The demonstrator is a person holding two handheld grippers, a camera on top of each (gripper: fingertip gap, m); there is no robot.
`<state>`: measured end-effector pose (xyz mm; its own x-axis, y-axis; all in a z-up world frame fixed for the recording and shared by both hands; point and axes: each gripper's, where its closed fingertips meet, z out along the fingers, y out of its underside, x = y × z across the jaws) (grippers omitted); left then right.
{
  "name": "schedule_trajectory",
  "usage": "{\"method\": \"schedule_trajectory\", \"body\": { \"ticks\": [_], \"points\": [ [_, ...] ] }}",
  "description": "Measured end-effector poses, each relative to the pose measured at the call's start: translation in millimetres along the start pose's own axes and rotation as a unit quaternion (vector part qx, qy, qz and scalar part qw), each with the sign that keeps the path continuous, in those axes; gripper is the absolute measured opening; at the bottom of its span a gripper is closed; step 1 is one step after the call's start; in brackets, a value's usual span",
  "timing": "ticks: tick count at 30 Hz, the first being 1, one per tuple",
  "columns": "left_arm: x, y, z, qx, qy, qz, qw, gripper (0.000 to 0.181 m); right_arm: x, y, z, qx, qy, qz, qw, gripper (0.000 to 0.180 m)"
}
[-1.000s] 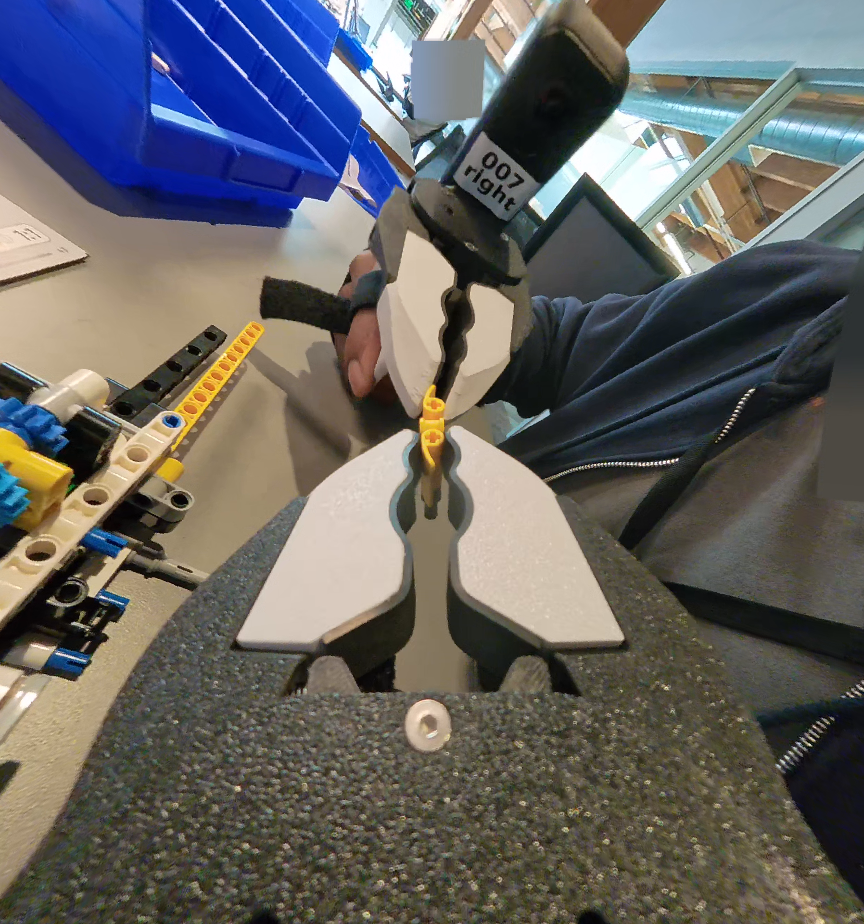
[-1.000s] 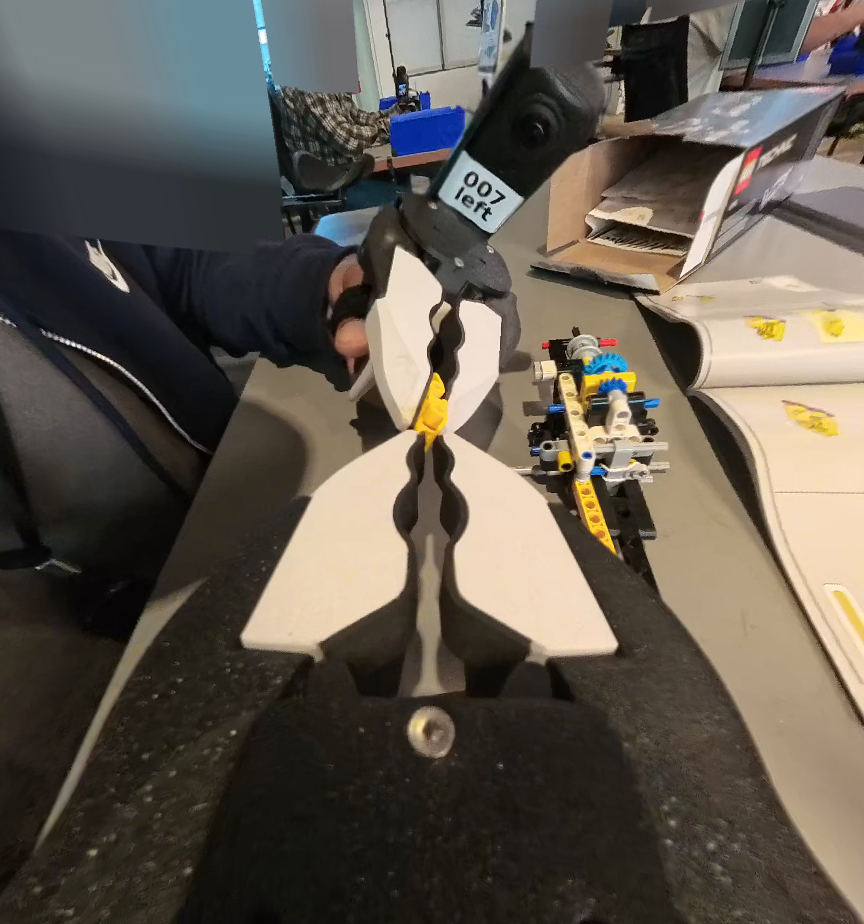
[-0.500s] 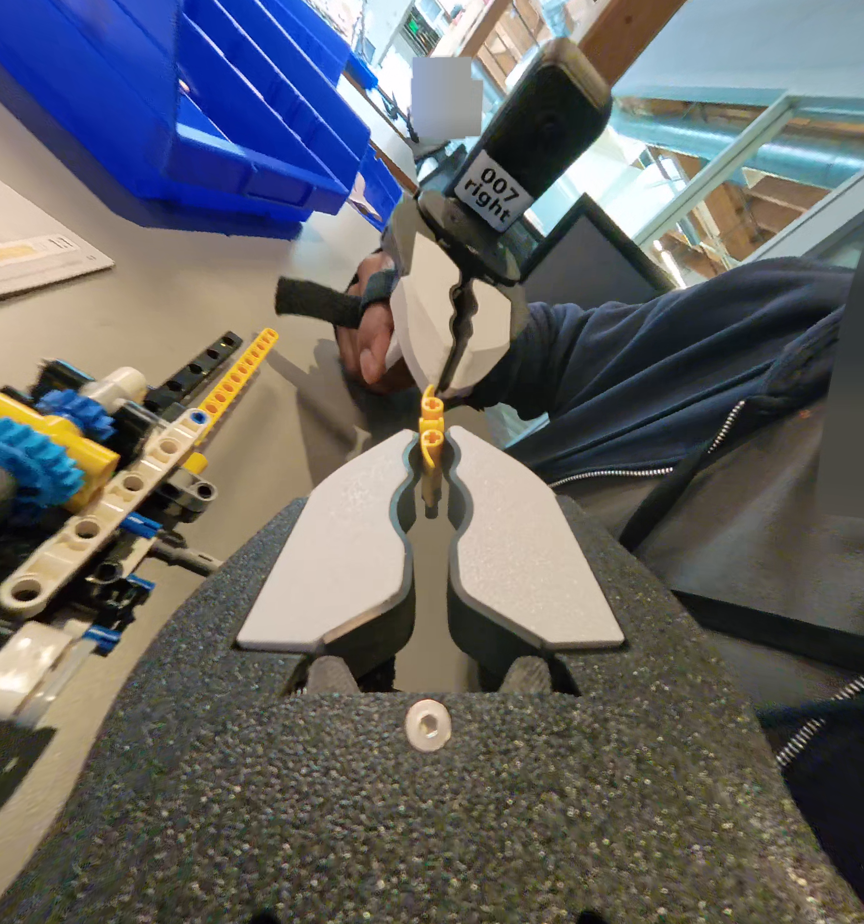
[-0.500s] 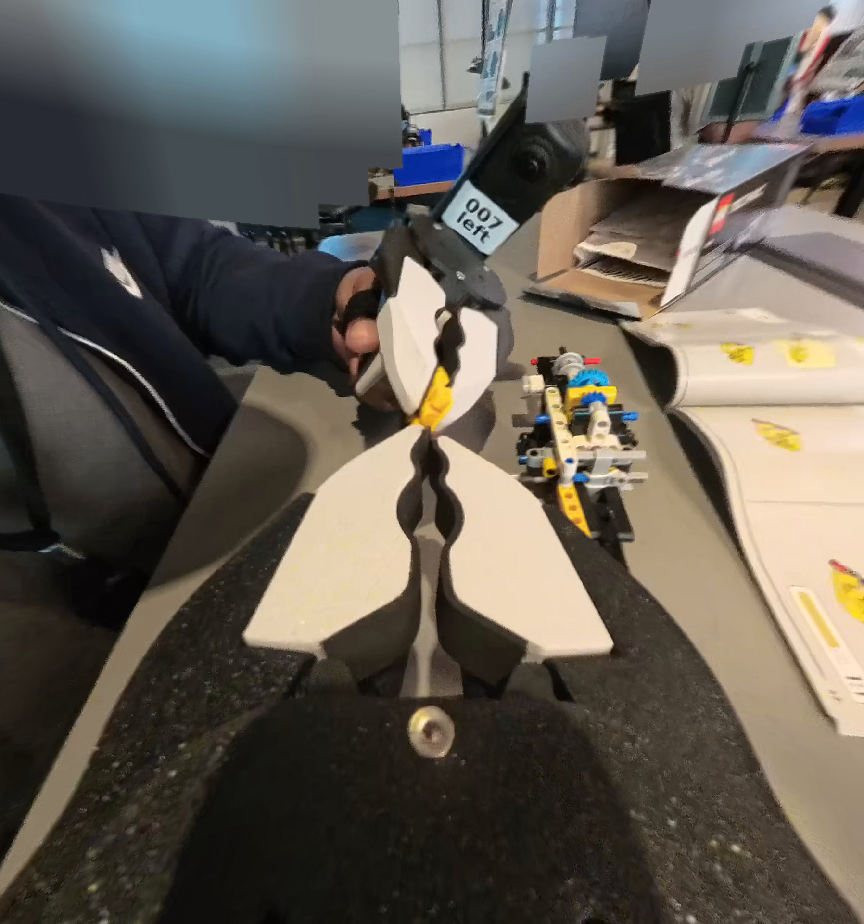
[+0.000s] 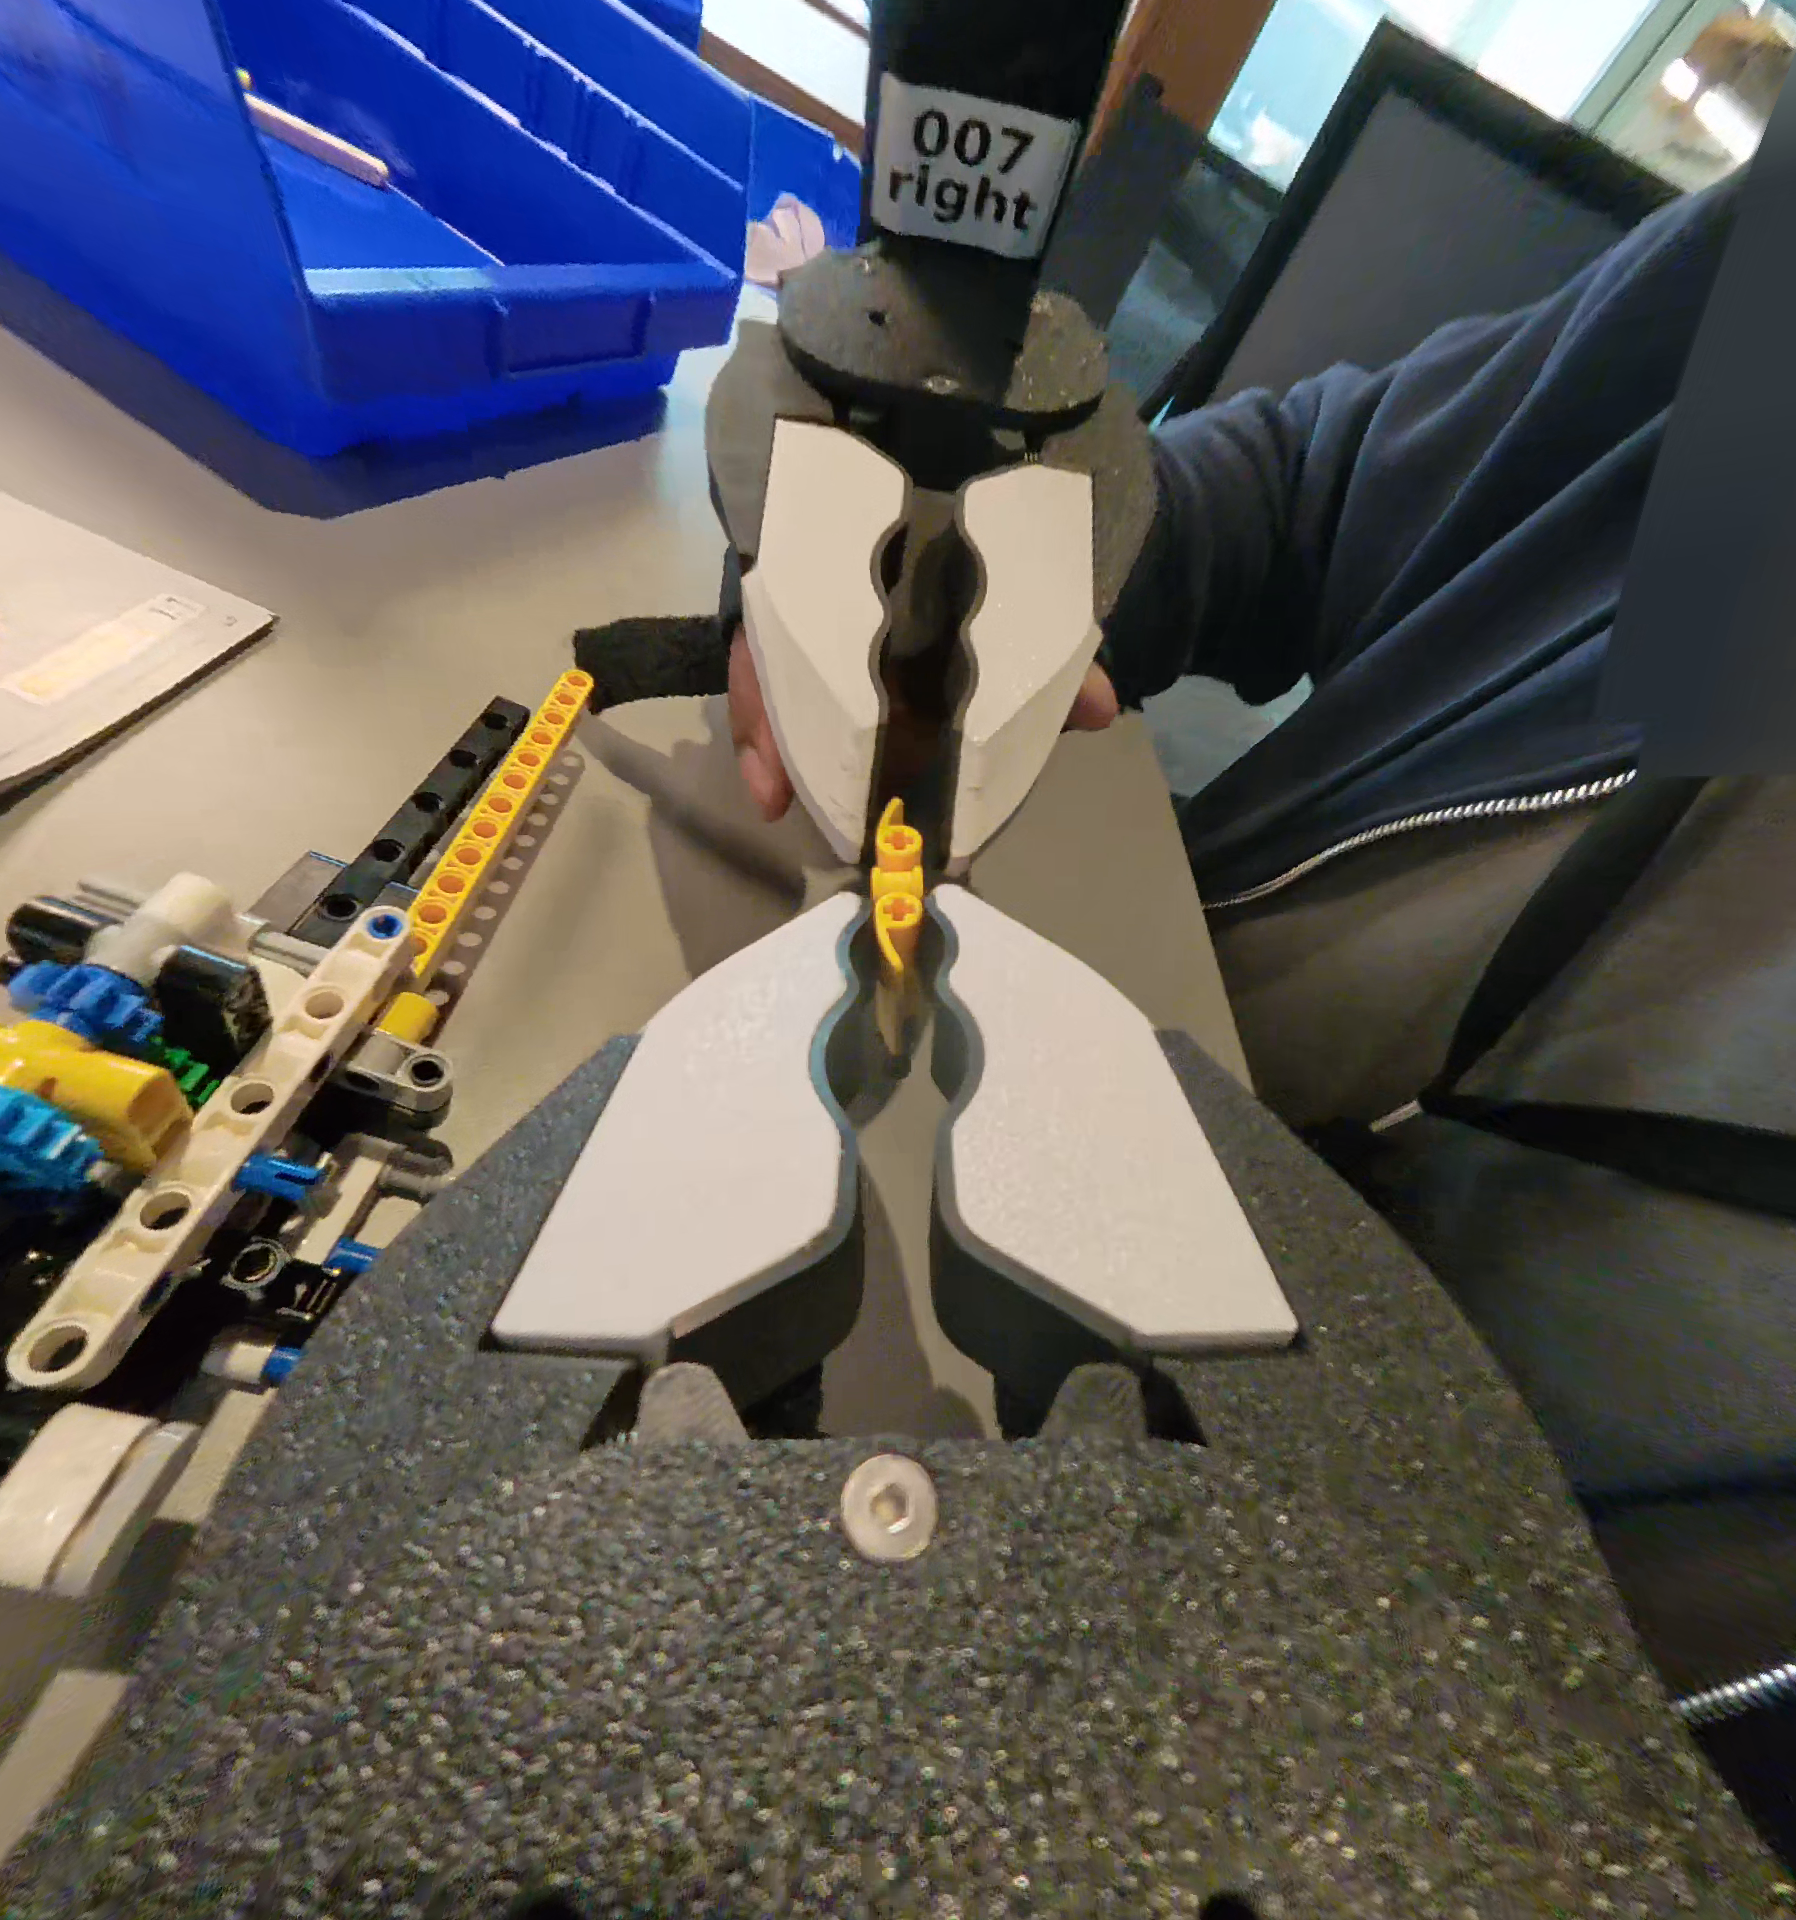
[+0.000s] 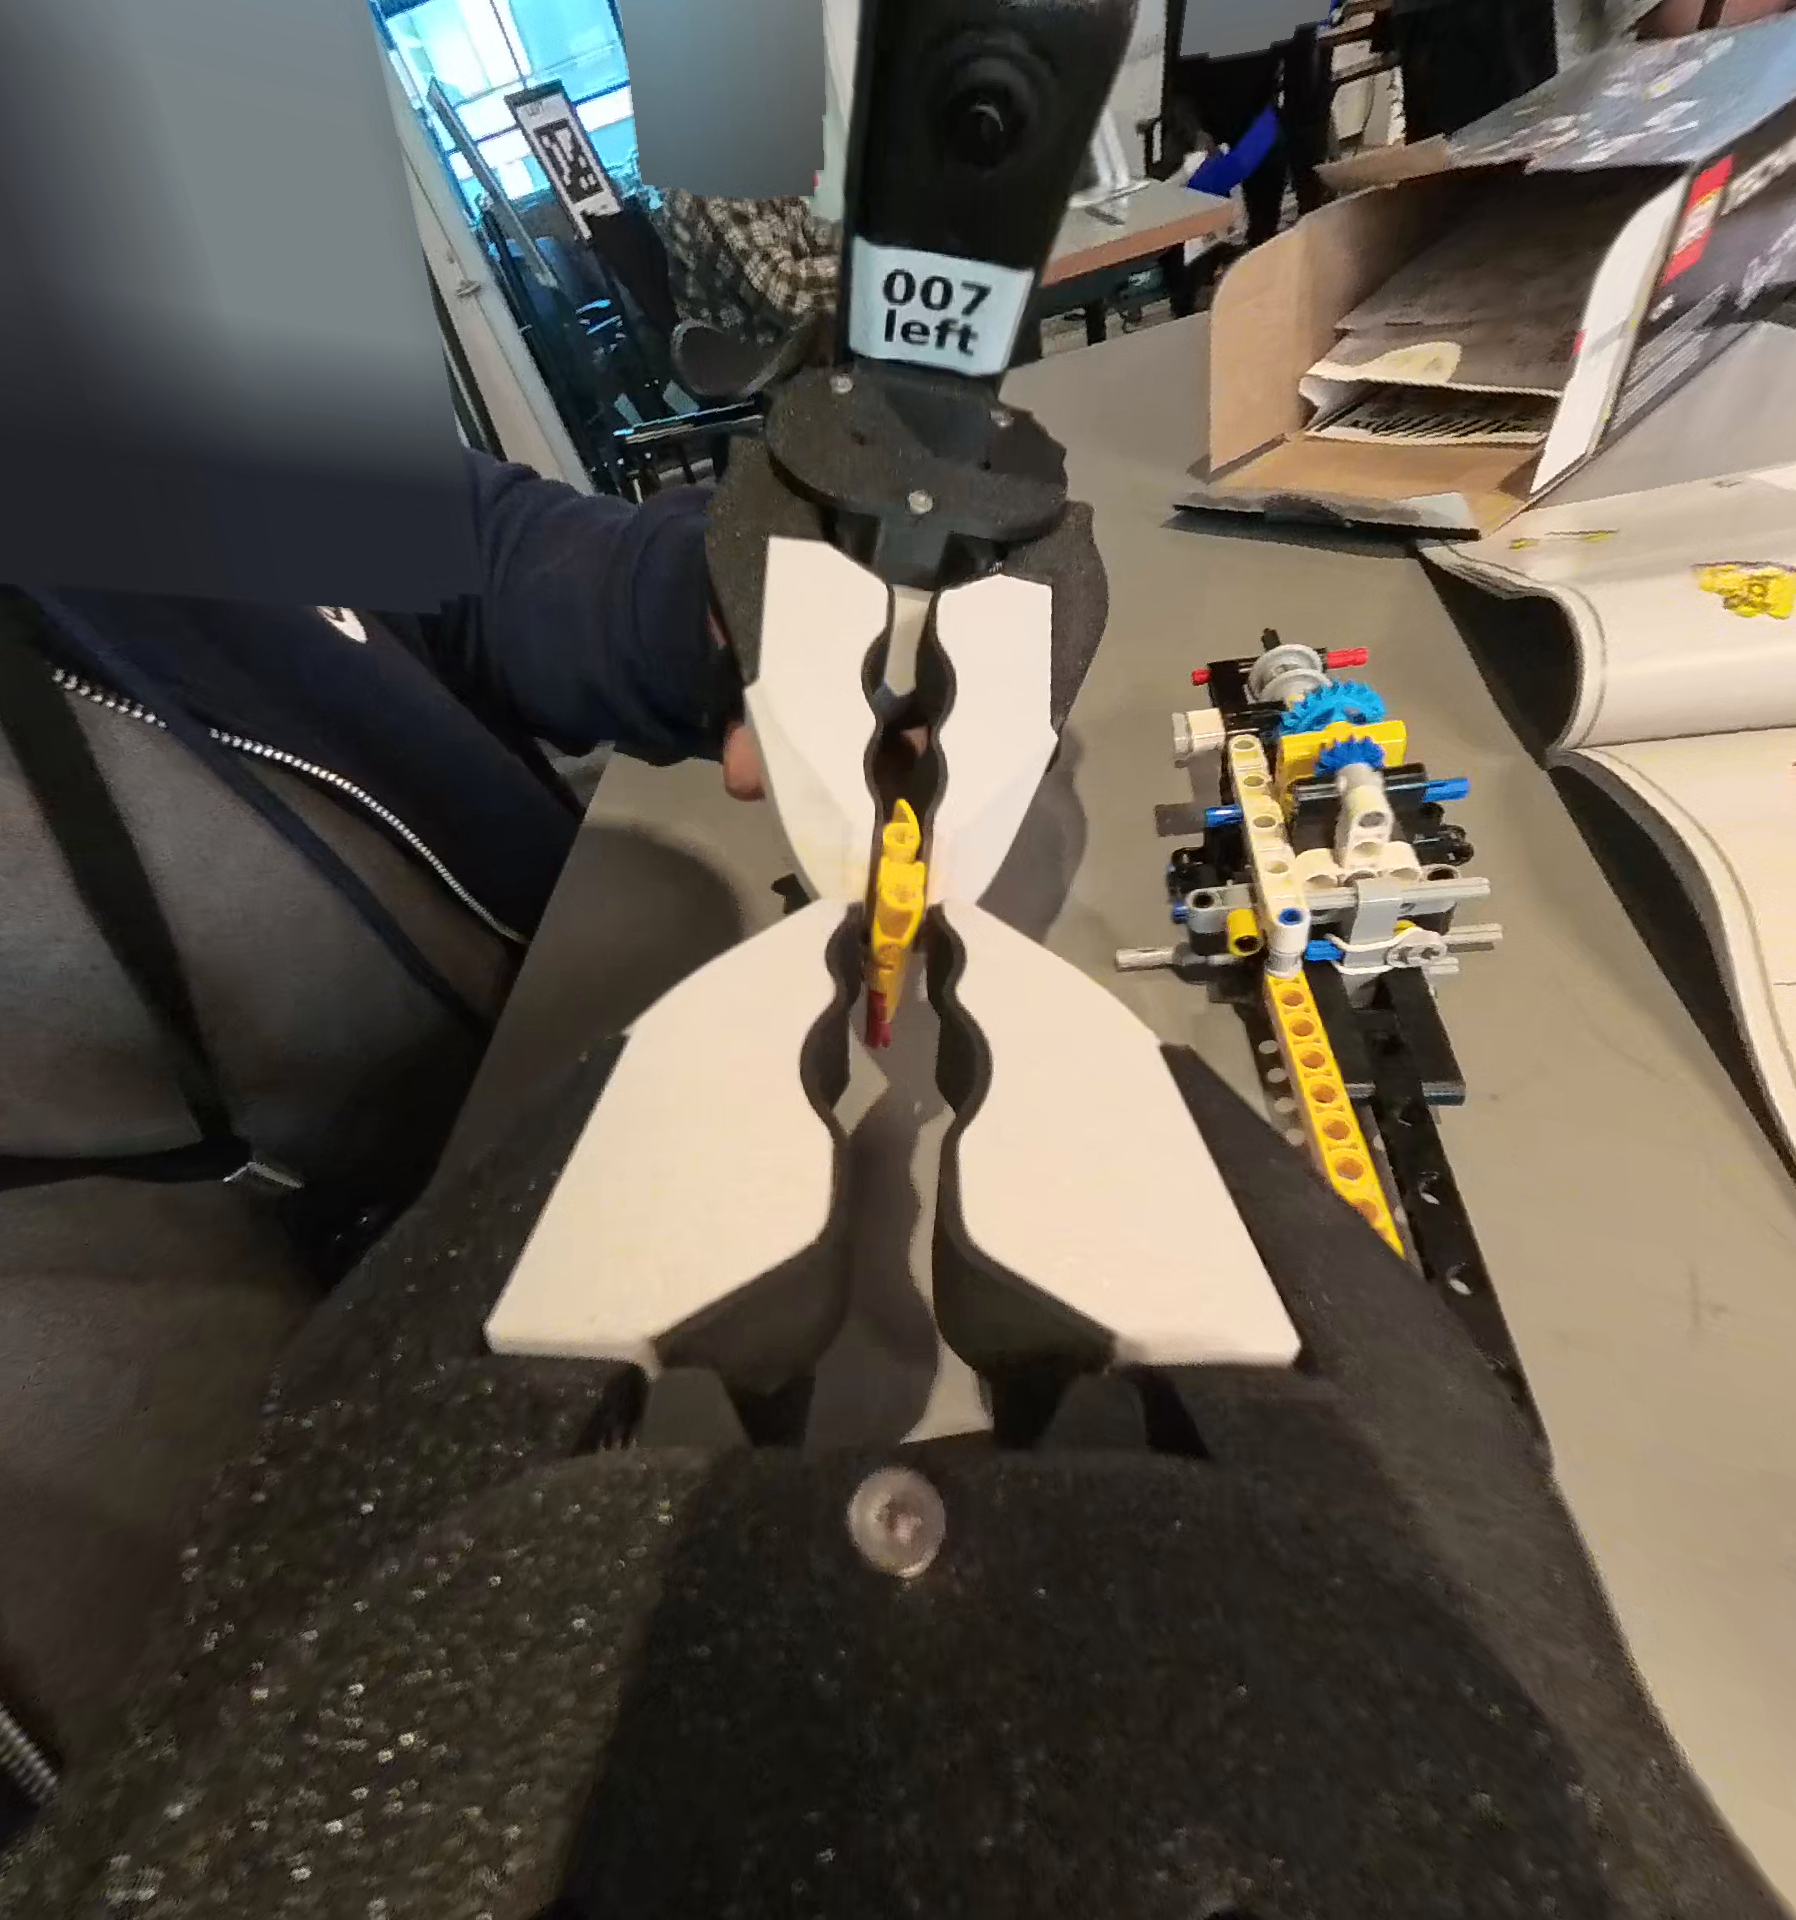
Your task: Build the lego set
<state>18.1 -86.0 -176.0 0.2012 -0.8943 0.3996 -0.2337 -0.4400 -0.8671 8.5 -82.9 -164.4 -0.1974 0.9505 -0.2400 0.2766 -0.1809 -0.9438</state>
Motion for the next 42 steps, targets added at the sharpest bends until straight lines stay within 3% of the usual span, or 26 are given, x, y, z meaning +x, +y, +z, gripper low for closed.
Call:
{"method": "schedule_trajectory", "body": {
  "ticks": [10,42],
  "points": [
    [4,10,5,-0.040,-0.024,0.067,0.997,0.007,-6,11,3,-0.061,-0.009,-0.078,0.995,0.007],
    [9,7,6,-0.015,0.031,0.015,0.999,0.008,-11,14,-5,-0.061,-0.041,-0.049,0.996,0.008]
  ]
}}
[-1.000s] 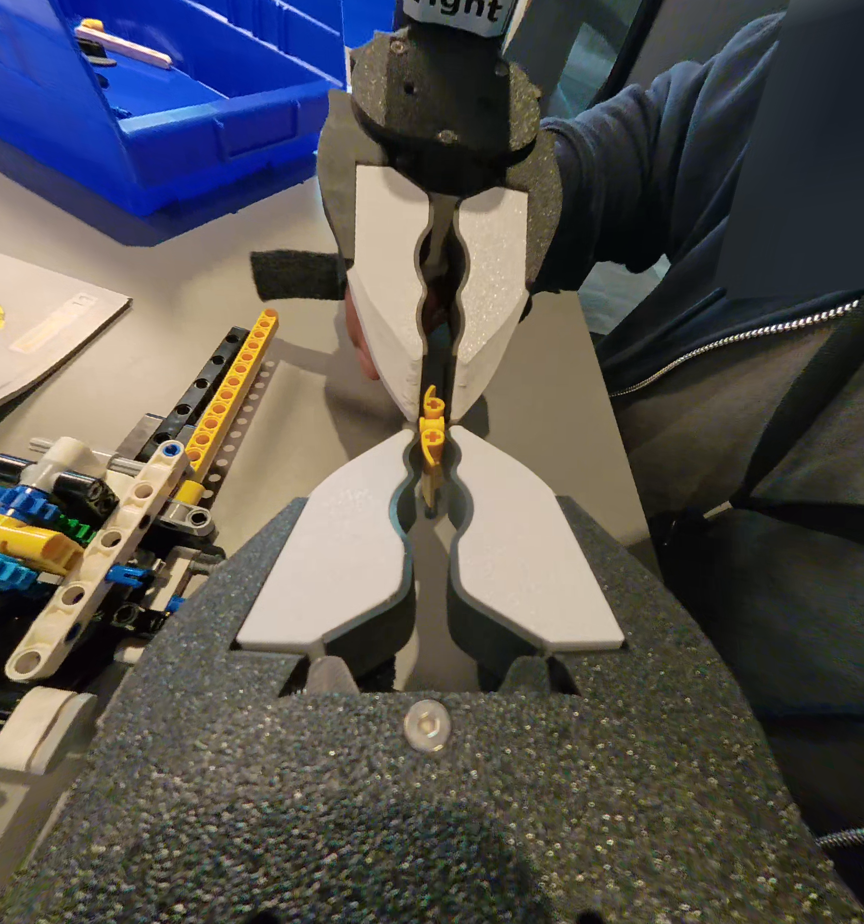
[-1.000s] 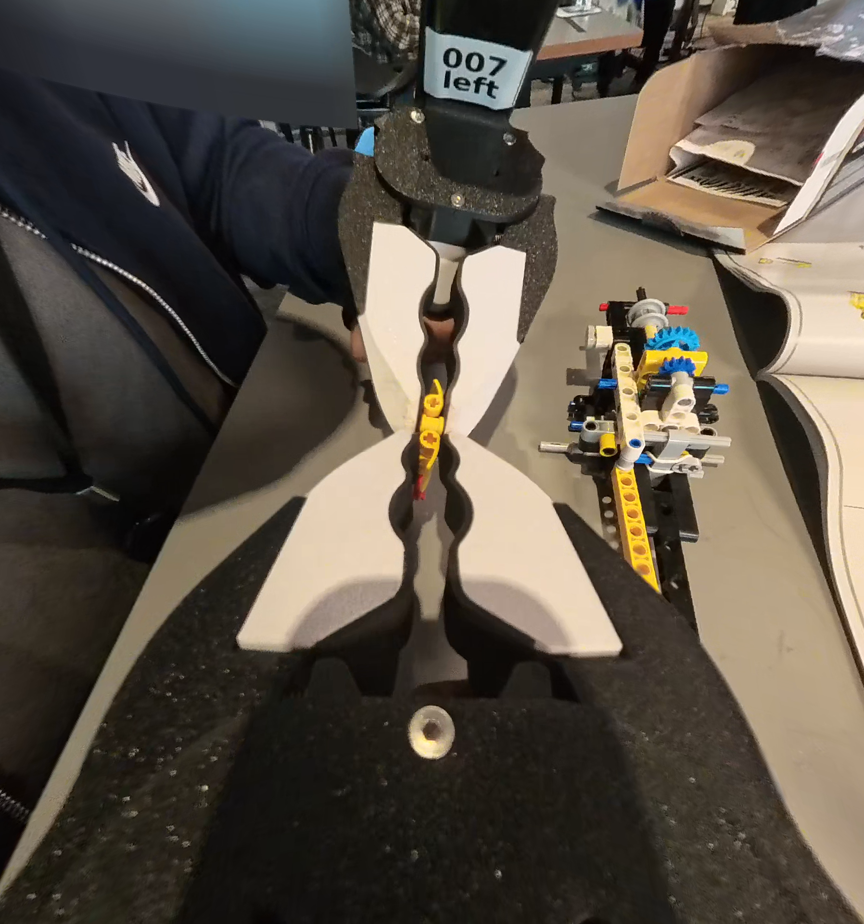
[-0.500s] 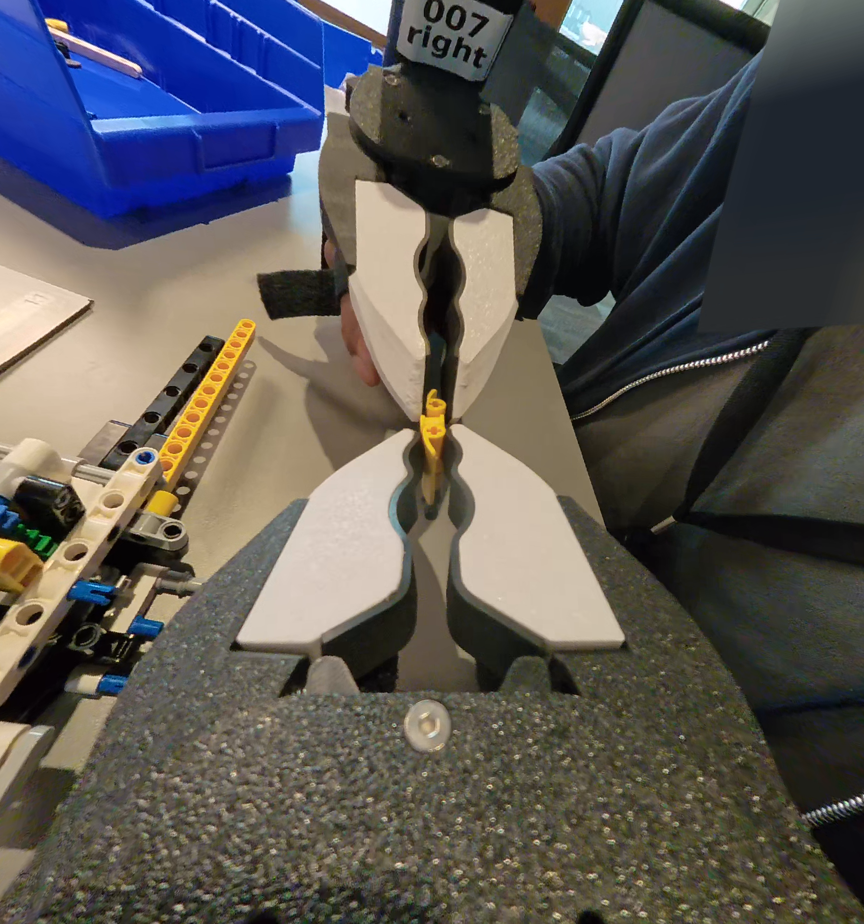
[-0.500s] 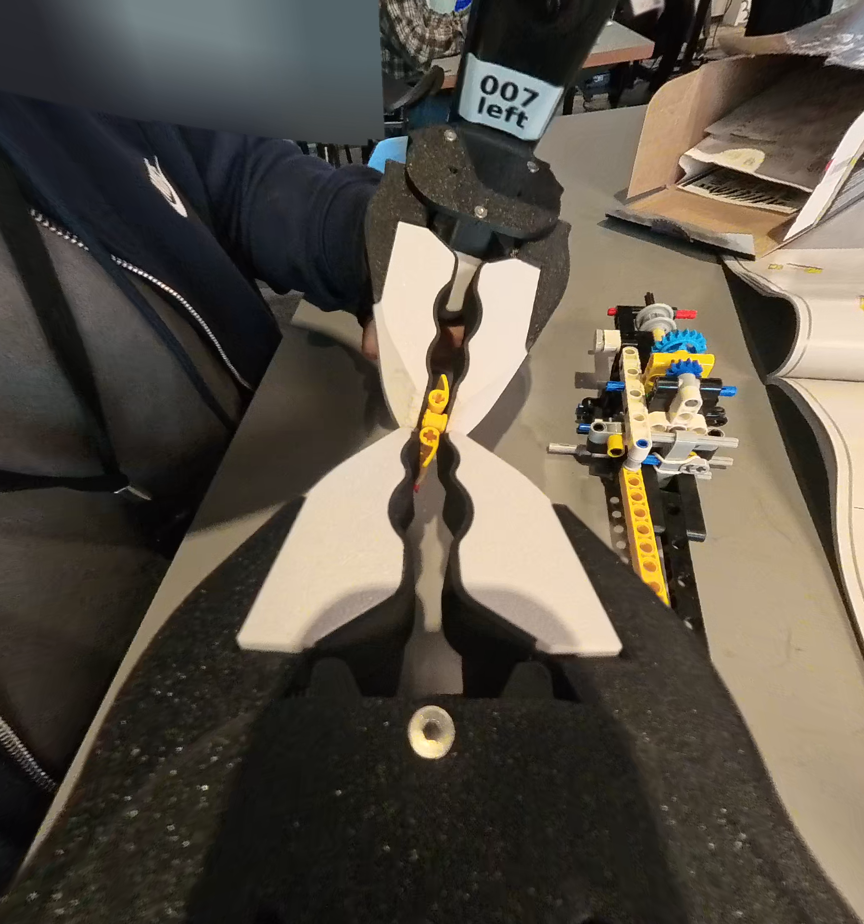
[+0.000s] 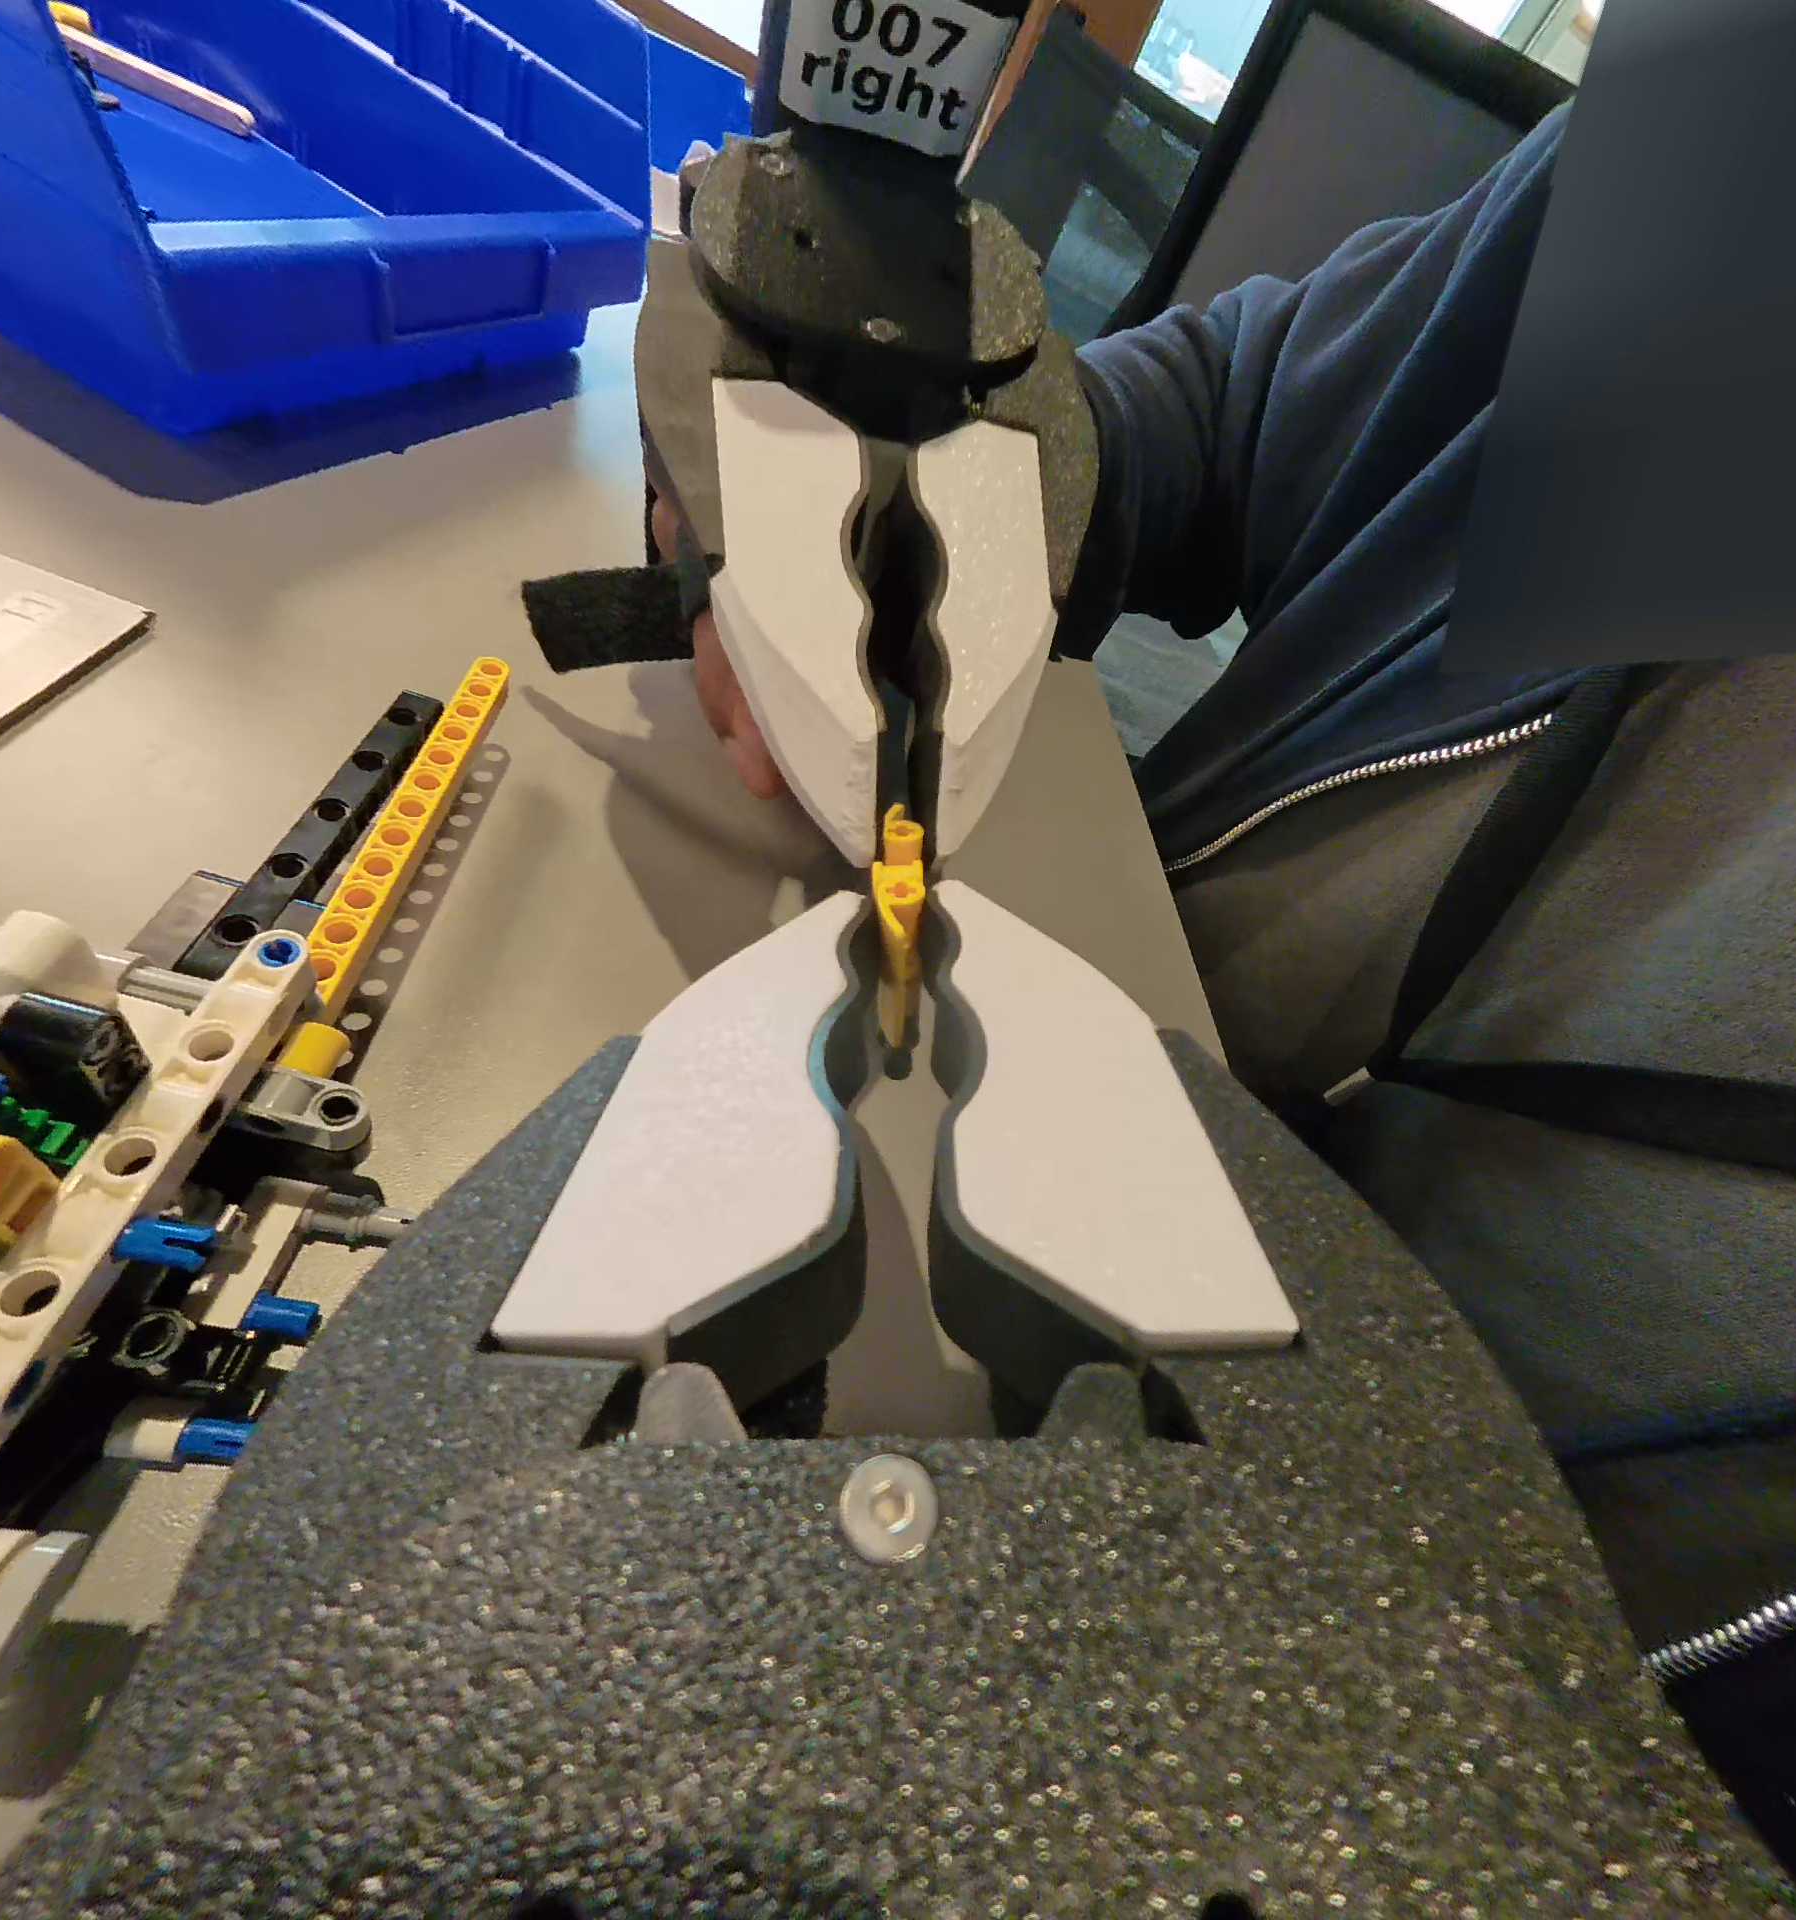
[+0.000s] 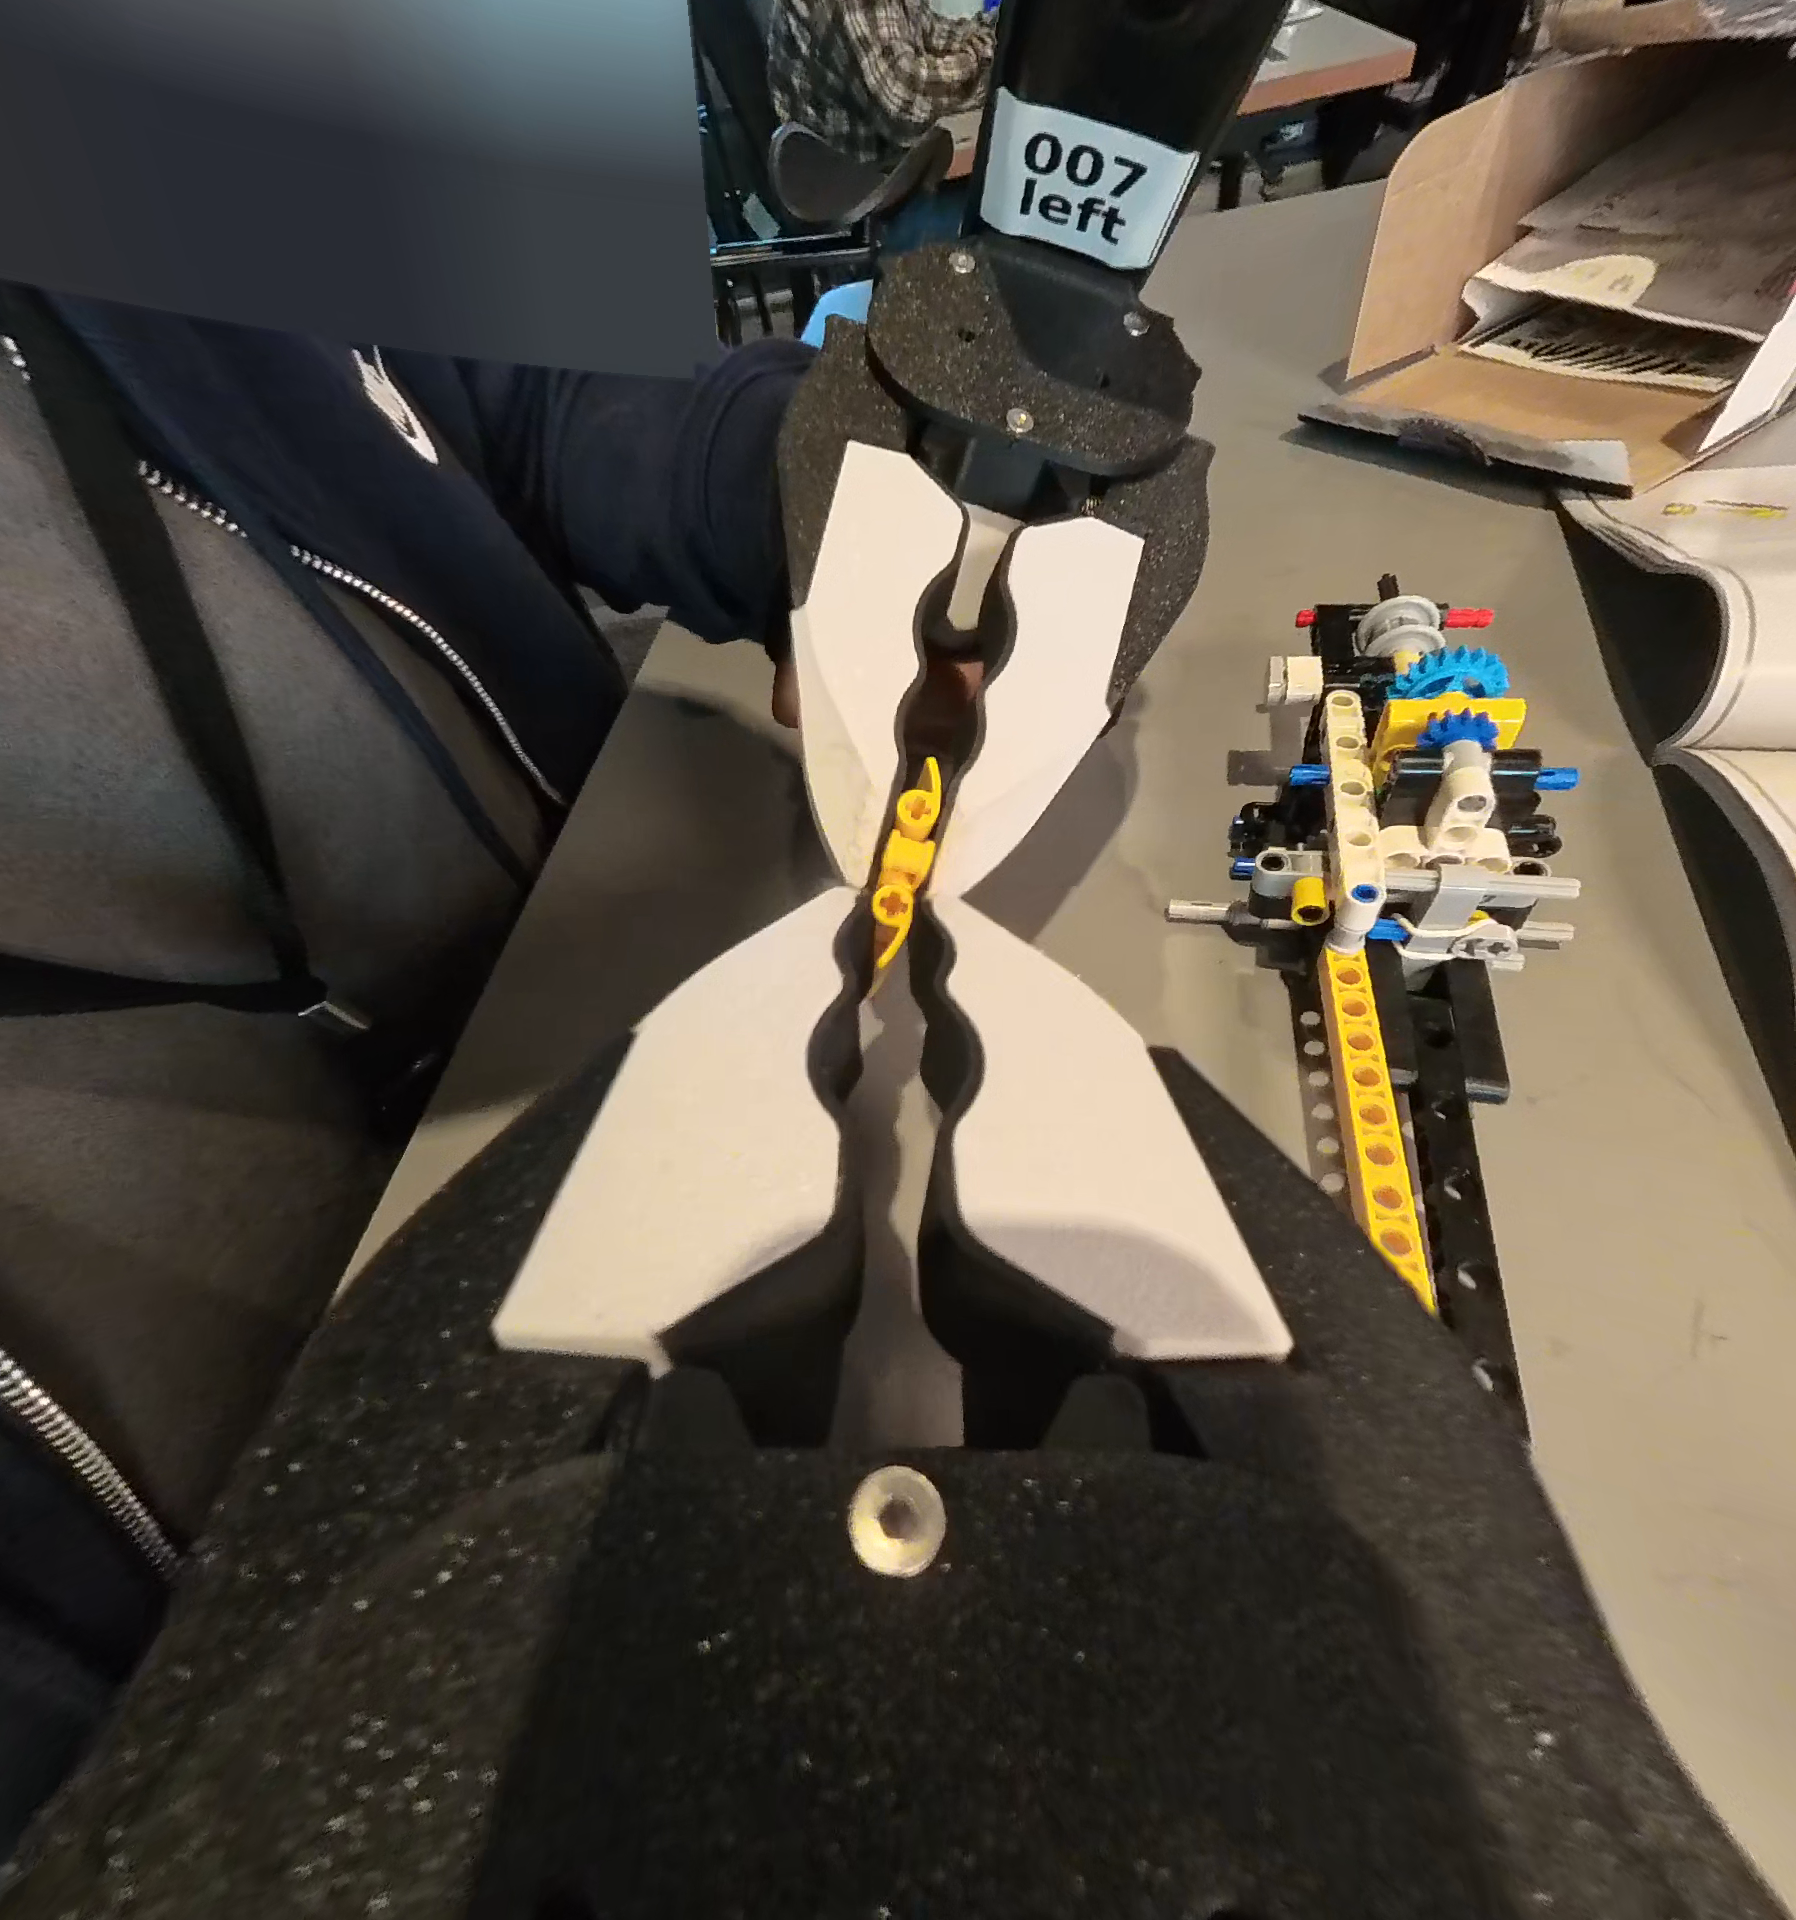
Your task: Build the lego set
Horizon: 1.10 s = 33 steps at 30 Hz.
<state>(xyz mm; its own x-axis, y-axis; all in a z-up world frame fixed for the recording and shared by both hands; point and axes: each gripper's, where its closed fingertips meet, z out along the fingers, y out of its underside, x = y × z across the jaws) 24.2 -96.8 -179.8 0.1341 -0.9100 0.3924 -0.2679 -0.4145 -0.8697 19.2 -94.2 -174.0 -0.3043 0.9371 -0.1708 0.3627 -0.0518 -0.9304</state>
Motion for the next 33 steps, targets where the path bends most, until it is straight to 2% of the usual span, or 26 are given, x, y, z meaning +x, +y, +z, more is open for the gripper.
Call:
{"method": "schedule_trajectory", "body": {
  "ticks": [12,16,21,33],
  "points": [
    [-1,0,0,-0.001,-0.003,-0.003,1.000,0.008,0,3,-3,-0.006,-0.012,0.016,1.000,0.008],
    [-14,-8,-17,0.037,-0.016,-0.033,0.999,0.008,16,4,-21,0.015,0.006,0.055,0.998,0.007],
    [-16,-4,-13,0.018,-0.021,-0.039,0.999,0.008,13,14,-12,-0.024,-0.006,0.064,0.998,0.007],
    [-15,3,-7,-0.006,-0.023,-0.045,0.999,0.008,13,8,-5,-0.016,-0.004,0.073,0.997,0.007]
  ]
}}
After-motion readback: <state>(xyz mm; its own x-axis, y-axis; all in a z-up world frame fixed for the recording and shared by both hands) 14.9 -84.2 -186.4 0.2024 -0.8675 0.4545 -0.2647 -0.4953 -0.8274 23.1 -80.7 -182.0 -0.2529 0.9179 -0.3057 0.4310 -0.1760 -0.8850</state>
